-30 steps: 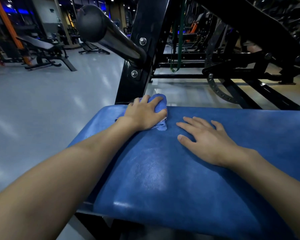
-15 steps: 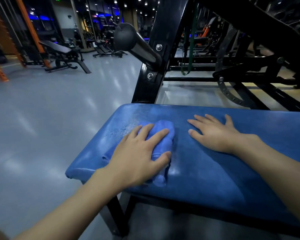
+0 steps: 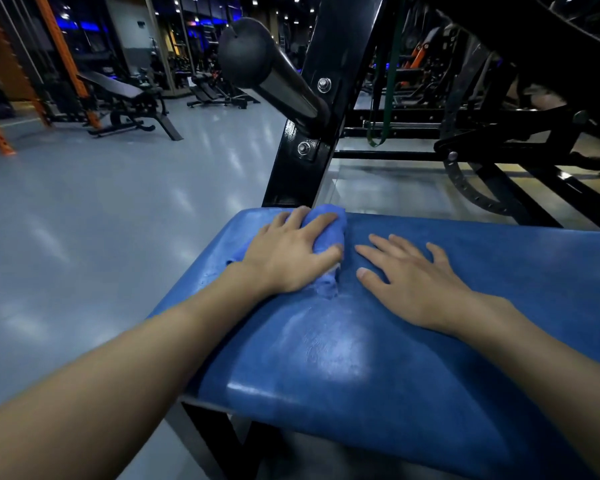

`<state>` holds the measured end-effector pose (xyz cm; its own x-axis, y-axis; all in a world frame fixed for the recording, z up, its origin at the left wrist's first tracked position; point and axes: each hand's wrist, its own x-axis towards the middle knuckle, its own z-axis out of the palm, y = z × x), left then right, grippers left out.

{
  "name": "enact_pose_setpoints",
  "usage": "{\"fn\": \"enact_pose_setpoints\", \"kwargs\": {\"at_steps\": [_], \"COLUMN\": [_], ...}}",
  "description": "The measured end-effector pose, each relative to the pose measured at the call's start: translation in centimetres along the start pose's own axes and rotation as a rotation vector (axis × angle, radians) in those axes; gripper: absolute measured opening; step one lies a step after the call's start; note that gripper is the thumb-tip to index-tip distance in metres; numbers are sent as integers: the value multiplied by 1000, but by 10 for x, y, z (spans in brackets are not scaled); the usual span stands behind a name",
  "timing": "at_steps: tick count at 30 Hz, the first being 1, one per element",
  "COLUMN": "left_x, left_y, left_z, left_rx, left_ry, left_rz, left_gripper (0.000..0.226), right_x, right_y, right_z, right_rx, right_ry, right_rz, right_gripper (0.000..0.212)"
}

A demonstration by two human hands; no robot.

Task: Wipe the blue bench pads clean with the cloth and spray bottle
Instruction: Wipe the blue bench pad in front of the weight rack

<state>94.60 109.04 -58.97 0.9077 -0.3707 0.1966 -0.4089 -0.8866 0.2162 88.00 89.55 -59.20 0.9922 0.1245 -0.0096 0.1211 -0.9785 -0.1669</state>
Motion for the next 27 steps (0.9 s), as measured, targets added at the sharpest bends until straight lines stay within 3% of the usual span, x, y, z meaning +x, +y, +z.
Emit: {"fn": "enact_pose_setpoints", "kwargs": {"at_steps": [5,8,17,22,27], "left_x": [70,70,-51,-128,-145], "left_y": [-17,-18,-5,-1,1], "left_z": [11,12,-11,-26,-31], "left_rx": [29,12,-23,19,24], "left_ry": [-55,-51,30,-4,11], "left_rz": [-6,-14,20,37,44], "left_gripper": [80,71,71,75,74], "right_x": [1,2,-3,-8,0], "right_y": [1,2,0,-2,-6], "right_z": [3,3,0,-1,-16], "right_rx": [21,25,38,34,-69], "right_ry": [35,37,25,17,-67], "right_rz": [-6,-4,10,5,11], "right_gripper": [56,56,56,56,55]}}
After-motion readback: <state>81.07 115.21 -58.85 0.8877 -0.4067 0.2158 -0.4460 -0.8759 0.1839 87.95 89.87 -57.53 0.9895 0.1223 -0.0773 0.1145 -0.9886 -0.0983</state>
